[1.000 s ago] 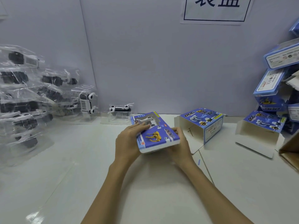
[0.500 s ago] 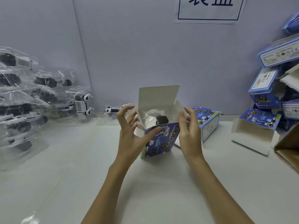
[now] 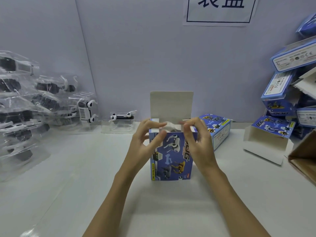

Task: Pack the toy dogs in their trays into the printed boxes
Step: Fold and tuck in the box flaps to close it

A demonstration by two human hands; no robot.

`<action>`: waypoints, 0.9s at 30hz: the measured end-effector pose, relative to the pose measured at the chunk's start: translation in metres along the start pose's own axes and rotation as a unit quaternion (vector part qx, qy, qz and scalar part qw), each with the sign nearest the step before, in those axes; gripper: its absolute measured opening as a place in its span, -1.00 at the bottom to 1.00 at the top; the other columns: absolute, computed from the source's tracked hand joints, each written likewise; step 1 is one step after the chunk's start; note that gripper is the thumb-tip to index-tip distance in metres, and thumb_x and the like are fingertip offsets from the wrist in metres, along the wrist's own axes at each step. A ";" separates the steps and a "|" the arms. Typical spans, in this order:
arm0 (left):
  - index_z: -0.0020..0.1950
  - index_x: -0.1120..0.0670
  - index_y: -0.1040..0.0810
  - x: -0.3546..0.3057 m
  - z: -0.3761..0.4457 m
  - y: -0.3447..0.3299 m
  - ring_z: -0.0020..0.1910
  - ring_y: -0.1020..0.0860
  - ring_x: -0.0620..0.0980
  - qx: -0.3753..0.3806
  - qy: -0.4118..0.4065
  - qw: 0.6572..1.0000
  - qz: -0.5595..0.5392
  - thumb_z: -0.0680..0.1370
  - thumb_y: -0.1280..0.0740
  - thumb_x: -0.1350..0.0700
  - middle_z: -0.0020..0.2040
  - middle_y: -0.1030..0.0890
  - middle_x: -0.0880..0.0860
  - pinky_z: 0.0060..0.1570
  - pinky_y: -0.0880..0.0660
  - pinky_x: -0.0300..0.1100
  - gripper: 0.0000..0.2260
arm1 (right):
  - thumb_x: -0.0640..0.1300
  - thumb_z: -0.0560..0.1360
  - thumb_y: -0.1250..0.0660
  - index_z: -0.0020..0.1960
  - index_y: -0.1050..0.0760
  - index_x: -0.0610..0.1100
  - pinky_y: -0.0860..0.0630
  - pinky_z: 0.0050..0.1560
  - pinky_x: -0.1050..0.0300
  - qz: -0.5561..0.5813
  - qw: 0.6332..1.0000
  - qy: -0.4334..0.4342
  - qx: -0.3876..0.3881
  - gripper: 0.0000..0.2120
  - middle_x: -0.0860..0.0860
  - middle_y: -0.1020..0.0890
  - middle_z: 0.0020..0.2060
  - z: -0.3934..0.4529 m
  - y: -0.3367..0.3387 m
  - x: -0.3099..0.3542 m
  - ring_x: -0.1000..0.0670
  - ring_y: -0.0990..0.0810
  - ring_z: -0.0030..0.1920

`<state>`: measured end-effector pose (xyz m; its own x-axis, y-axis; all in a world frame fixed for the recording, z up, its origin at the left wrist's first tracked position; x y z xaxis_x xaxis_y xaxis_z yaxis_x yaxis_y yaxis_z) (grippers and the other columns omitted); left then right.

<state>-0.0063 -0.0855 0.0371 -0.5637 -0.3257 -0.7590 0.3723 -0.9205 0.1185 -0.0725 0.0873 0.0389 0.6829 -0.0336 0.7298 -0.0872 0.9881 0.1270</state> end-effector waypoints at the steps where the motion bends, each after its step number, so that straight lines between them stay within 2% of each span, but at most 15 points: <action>1: 0.04 -0.19 -0.64 -0.003 0.001 -0.003 0.31 -0.47 -0.39 -0.009 -0.014 1.000 0.022 0.57 -0.39 -0.18 0.23 -0.55 -0.22 0.13 -0.48 -0.43 -0.87 | 0.44 0.57 -0.18 0.01 -0.58 0.06 -0.56 0.25 0.02 0.000 1.000 0.008 -0.017 -0.52 0.06 -0.56 0.26 0.001 0.001 0.002 0.21 -0.54 0.29; 2: -0.02 -0.13 -0.63 -0.004 0.003 -0.005 0.31 -0.44 -0.44 -0.021 -0.025 0.999 0.037 0.56 -0.39 -0.19 0.22 -0.54 -0.23 0.13 -0.44 -0.47 -0.84 | 0.45 0.58 -0.15 0.01 -0.60 -0.02 -0.55 0.27 0.10 0.012 0.999 0.009 -0.029 -0.44 0.19 -0.54 0.29 0.002 0.000 0.003 0.25 -0.50 0.35; 4: -0.05 -0.05 -0.62 -0.002 0.005 -0.010 0.43 -0.36 -0.40 -0.041 -0.021 0.999 0.025 0.59 -0.42 -0.19 0.35 -0.47 -0.26 0.19 -0.50 -0.31 -0.77 | 0.30 0.64 -0.18 0.05 -0.61 -0.17 -0.58 0.23 0.04 0.058 0.997 -0.013 -0.038 -0.46 0.34 -0.55 0.31 0.003 -0.004 0.004 0.16 -0.54 0.37; 6: -0.05 -0.05 -0.65 -0.002 0.004 -0.011 0.49 -0.32 -0.35 -0.043 0.011 0.999 -0.029 0.58 -0.44 -0.13 0.47 -0.35 -0.36 0.09 -0.65 -0.09 -0.84 | 0.15 0.65 -0.27 0.12 -0.61 -0.18 -0.63 0.18 -0.02 0.101 0.992 -0.051 -0.046 -0.61 0.14 -0.63 0.29 0.002 -0.006 0.004 0.11 -0.64 0.26; 8: -0.06 -0.06 -0.66 -0.002 0.004 -0.010 0.45 -0.40 -0.30 -0.049 0.033 0.994 -0.086 0.52 -0.48 -0.08 0.44 -0.38 -0.38 -0.06 -0.70 -0.07 -0.88 | 0.11 0.61 -0.38 0.24 -0.54 -0.07 -0.60 0.23 -0.27 0.140 0.985 -0.080 -0.059 -0.68 0.03 -0.68 0.17 0.004 -0.003 0.006 -0.03 -0.67 0.22; 11: 0.08 -0.05 -0.54 -0.004 0.006 -0.013 0.35 -0.58 0.09 -0.054 0.041 0.986 -0.152 0.48 -0.56 -0.11 0.35 -0.53 -0.09 -0.04 -0.70 0.07 -0.70 | 0.07 0.59 -0.40 0.50 -0.31 0.07 -0.55 0.29 -0.35 0.197 0.977 -0.075 -0.036 -0.46 -0.02 -0.68 0.14 0.007 0.001 0.007 -0.17 -0.65 0.26; 12: 0.15 -0.06 -0.46 -0.005 0.006 -0.014 0.30 -0.61 0.12 -0.051 0.035 0.982 -0.180 0.49 -0.57 -0.06 0.31 -0.57 -0.05 -0.05 -0.69 0.05 -0.63 | 0.11 0.58 -0.39 0.51 -0.32 0.10 -0.56 0.28 -0.35 0.195 0.978 -0.071 -0.026 -0.46 -0.04 -0.67 0.14 0.007 0.001 0.008 -0.19 -0.65 0.26; 14: 0.31 -0.03 -0.32 -0.006 0.007 -0.012 0.28 -0.62 0.04 -0.046 0.009 0.982 -0.185 0.55 -0.53 0.07 0.25 -0.54 -0.06 -0.06 -0.69 -0.04 -0.53 | 0.30 0.54 -0.37 0.35 -0.48 0.04 -0.61 0.17 -0.36 0.166 0.984 -0.069 -0.001 -0.50 -0.07 -0.65 0.17 0.004 0.002 0.010 -0.19 -0.66 0.22; 16: 0.39 -0.02 -0.34 -0.004 0.007 -0.009 0.30 -0.60 0.01 -0.027 -0.003 0.990 -0.139 0.57 -0.49 0.05 0.23 -0.51 -0.12 -0.05 -0.69 -0.06 -0.53 | 0.44 0.48 -0.35 0.22 -0.52 0.01 -0.65 0.14 -0.25 0.156 0.984 -0.078 0.034 -0.44 0.02 -0.60 0.31 0.001 0.003 0.007 -0.13 -0.65 0.26; 18: 0.29 -0.08 -0.50 -0.001 0.006 -0.005 0.35 -0.55 0.05 0.000 -0.003 0.996 -0.088 0.53 -0.52 -0.08 0.26 -0.48 -0.07 -0.03 -0.68 -0.06 -0.62 | 0.35 0.54 -0.30 0.18 -0.51 -0.01 -0.65 0.16 -0.21 0.168 0.980 -0.091 0.045 -0.53 0.09 -0.54 0.40 -0.001 0.002 0.004 -0.12 -0.63 0.32; 21: 0.26 -0.12 -0.51 0.005 0.003 -0.001 0.42 -0.46 0.00 0.043 -0.026 0.999 -0.021 0.40 -0.59 -0.14 0.33 -0.40 -0.05 0.09 -0.66 -0.07 -0.51 | 0.19 0.58 -0.30 0.16 -0.48 -0.07 -0.62 0.16 -0.27 0.141 0.987 -0.075 0.029 -0.65 0.06 -0.59 0.32 -0.001 -0.001 -0.002 -0.13 -0.61 0.31; 22: 0.27 -0.13 -0.48 0.006 0.002 -0.002 0.43 -0.45 -0.02 0.048 -0.023 0.998 -0.016 0.41 -0.59 -0.13 0.35 -0.39 -0.07 0.10 -0.65 -0.10 -0.50 | 0.14 0.61 -0.31 0.17 -0.48 -0.06 -0.65 0.11 -0.18 0.132 0.989 -0.065 0.026 -0.70 0.06 -0.62 0.24 -0.001 -0.003 -0.003 -0.12 -0.63 0.28; 24: 0.24 -0.18 -0.49 0.008 0.001 -0.006 0.45 -0.45 -0.01 0.037 0.015 0.998 -0.044 0.54 -0.50 -0.12 0.40 -0.39 -0.13 0.05 -0.67 -0.08 -0.67 | 0.07 0.65 -0.29 0.18 -0.49 -0.02 -0.67 -0.09 0.08 0.133 0.989 -0.061 0.026 -0.80 0.04 -0.64 0.13 -0.002 -0.004 -0.003 -0.09 -0.67 0.18; 25: 0.23 -0.17 -0.49 0.010 0.002 -0.007 0.46 -0.46 0.01 0.028 0.037 0.997 -0.057 0.61 -0.42 -0.09 0.44 -0.39 -0.13 0.01 -0.69 -0.03 -0.77 | 0.06 0.67 -0.28 0.19 -0.51 -0.01 -0.66 -0.14 0.13 0.135 0.988 -0.064 0.031 -0.81 0.02 -0.64 0.12 -0.002 -0.004 -0.002 -0.09 -0.69 0.15; 27: 0.26 -0.10 -0.49 0.013 0.004 -0.007 0.47 -0.46 0.08 0.015 0.038 0.998 -0.044 0.65 -0.32 -0.03 0.46 -0.40 -0.11 -0.02 -0.70 0.06 -0.80 | 0.10 0.65 -0.28 0.24 -0.54 0.02 -0.69 -0.10 0.05 0.133 0.988 -0.071 0.044 -0.76 -0.02 -0.65 0.17 -0.001 -0.001 0.000 -0.11 -0.70 0.17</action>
<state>-0.0187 -0.0844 0.0293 -0.5346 -0.2270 -0.8141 0.3015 -0.9511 0.0672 -0.0717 0.0870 0.0376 0.5201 0.1978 0.8309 -0.3165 0.9482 -0.0276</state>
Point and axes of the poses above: each hand's wrist, its own z-axis towards the middle knuckle, its own y-axis out of the back of the hand, x = y × z, the point moved 2 cm from there along z, towards the middle knuckle
